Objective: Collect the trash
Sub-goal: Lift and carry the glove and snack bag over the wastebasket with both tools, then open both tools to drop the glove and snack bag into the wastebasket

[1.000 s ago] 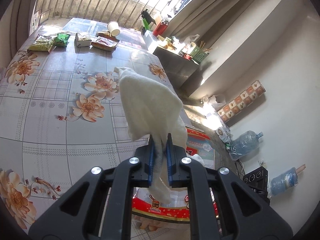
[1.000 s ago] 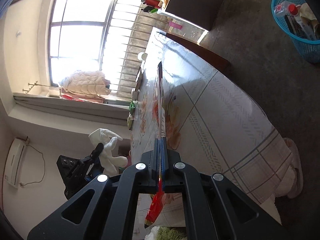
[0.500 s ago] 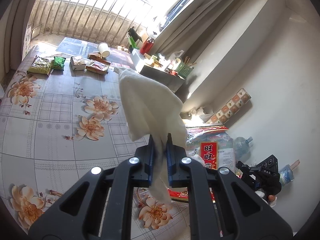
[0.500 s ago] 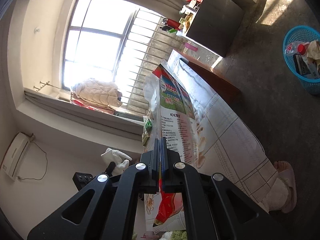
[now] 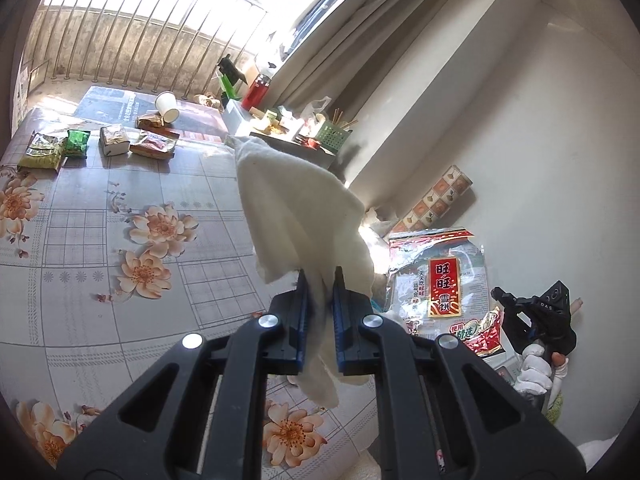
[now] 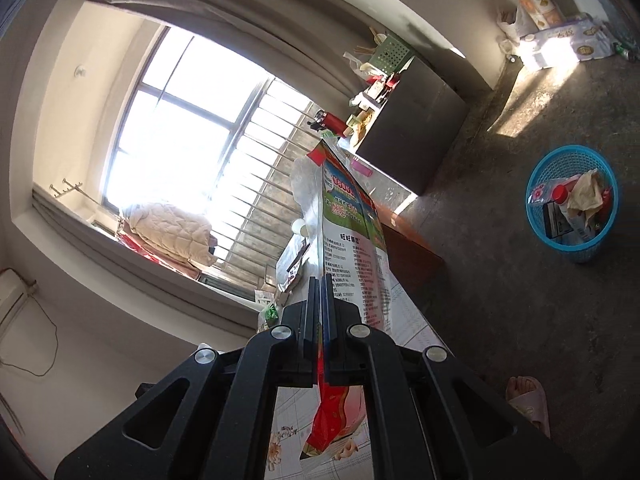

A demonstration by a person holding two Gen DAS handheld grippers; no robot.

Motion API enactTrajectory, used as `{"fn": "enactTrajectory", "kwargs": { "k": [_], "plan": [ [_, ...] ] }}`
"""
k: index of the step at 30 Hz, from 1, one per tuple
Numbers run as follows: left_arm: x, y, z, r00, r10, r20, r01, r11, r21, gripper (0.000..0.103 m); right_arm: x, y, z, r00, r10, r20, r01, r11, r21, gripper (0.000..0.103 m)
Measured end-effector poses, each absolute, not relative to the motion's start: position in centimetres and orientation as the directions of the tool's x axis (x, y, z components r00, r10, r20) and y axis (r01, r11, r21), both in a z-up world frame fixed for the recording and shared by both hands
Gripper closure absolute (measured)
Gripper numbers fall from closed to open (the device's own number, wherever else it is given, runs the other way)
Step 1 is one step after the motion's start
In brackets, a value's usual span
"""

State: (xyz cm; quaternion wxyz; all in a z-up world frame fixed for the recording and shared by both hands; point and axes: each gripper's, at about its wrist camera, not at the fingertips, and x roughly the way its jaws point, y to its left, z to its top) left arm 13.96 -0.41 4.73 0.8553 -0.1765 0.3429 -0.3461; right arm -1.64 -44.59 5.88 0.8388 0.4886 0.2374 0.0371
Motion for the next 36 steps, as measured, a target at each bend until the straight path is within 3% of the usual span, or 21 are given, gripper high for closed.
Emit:
{"fn": "enactTrajectory", "kwargs": {
  "k": [6,12,20,29,31,36],
  "plan": [
    [17.1,-12.5,6.1,0.345,-0.79,-0.508,0.616,0.599,-0.513,0.094,-4.3,-51.7,5.7,0.92,0.129,-0.37,0.266,0.489,0.831,0.101],
    [20.2,-29.3,4.4,0.133,-0.788,-0.601,0.713,0.498,-0.494,0.094,-2.4,-58.7,1.3,0.903,0.086,-0.42,0.35,0.417,0.839,0.101],
    [25.9,-45.8,-4.4,-0.056,-0.671,-0.739,0.766,0.447,-0.463,0.094,4.6,-67.3,-9.4,0.874,0.131,-0.469,0.43,0.242,0.87,0.101],
    [30.8,-54.6,-14.2,-0.172,-0.588,-0.79,0.75,0.442,-0.492,0.094,8.9,-75.0,-20.8,0.901,0.141,-0.411,0.415,0.004,0.91,0.101],
    [31.3,-56.8,-16.9,-0.201,-0.558,-0.805,0.742,0.449,-0.497,0.094,9.4,-76.8,-24.5,0.871,0.116,-0.478,0.483,-0.01,0.876,0.101],
    [31.5,-62.1,-24.5,-0.274,-0.444,-0.853,0.728,0.484,-0.486,0.093,10.6,-77.8,-30.7,0.653,0.08,-0.753,0.745,0.11,0.658,0.097]
  ]
}}
